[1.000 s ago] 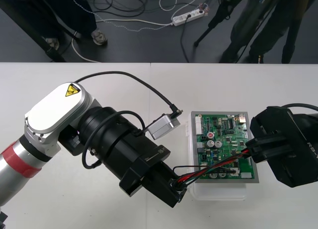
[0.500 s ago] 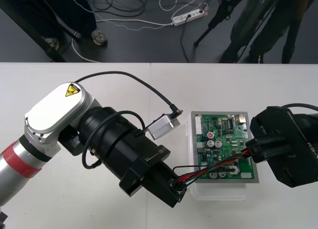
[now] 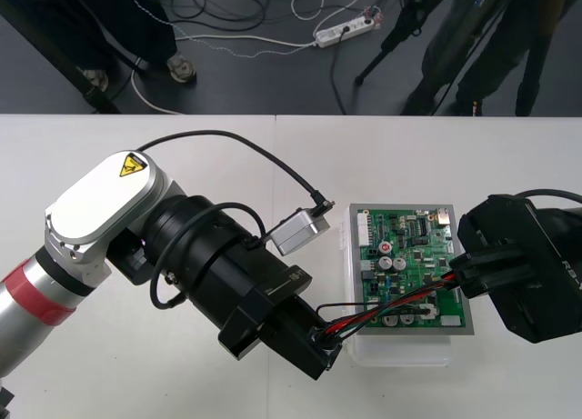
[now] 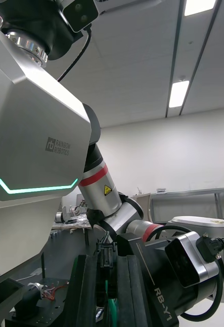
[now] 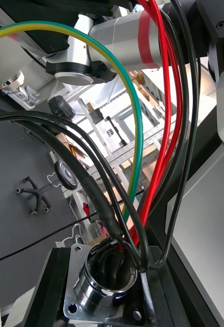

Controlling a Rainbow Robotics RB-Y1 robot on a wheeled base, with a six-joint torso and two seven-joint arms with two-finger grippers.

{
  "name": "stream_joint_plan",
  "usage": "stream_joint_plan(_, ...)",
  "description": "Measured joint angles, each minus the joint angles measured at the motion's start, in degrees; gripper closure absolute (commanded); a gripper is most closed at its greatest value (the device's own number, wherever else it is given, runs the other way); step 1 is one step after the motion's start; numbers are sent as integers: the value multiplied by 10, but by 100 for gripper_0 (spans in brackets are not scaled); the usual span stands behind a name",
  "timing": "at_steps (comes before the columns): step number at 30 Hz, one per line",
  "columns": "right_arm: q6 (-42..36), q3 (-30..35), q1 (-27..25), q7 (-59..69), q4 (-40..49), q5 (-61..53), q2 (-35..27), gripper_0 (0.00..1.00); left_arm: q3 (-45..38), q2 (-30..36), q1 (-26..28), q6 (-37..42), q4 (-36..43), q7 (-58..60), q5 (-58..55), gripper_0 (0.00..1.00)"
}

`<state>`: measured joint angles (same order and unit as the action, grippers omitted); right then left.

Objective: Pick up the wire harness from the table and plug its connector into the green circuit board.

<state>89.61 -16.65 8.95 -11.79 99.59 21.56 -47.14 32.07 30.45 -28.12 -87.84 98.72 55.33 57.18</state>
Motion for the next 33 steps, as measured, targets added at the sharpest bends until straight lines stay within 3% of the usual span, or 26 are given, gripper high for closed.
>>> stream_joint_plan(1, 0, 0, 0, 0, 0, 0, 0, 100, 0, 0, 0, 0, 0, 0, 0, 100)
stream_joint_plan(2, 0, 0, 0, 0, 0, 0, 0, 100, 0, 0, 0, 0, 0, 0, 0, 92)
stream_joint_plan(3, 0, 0, 0, 0, 0, 0, 0, 100, 0, 0, 0, 0, 0, 0, 0, 51)
stream_joint_plan(4, 0, 0, 0, 0, 0, 0, 0, 100, 0, 0, 0, 0, 0, 0, 0, 30)
stream_joint_plan(6, 0, 0, 0, 0, 0, 0, 0, 100, 0, 0, 0, 0, 0, 0, 0, 17)
stream_joint_plan(10, 0, 0, 0, 0, 0, 0, 0, 100, 0, 0, 0, 0, 0, 0, 0, 0)
stream_joint_plan(33, 0, 0, 0, 0, 0, 1, 0, 100, 0, 0, 0, 1, 0, 0, 0, 0)
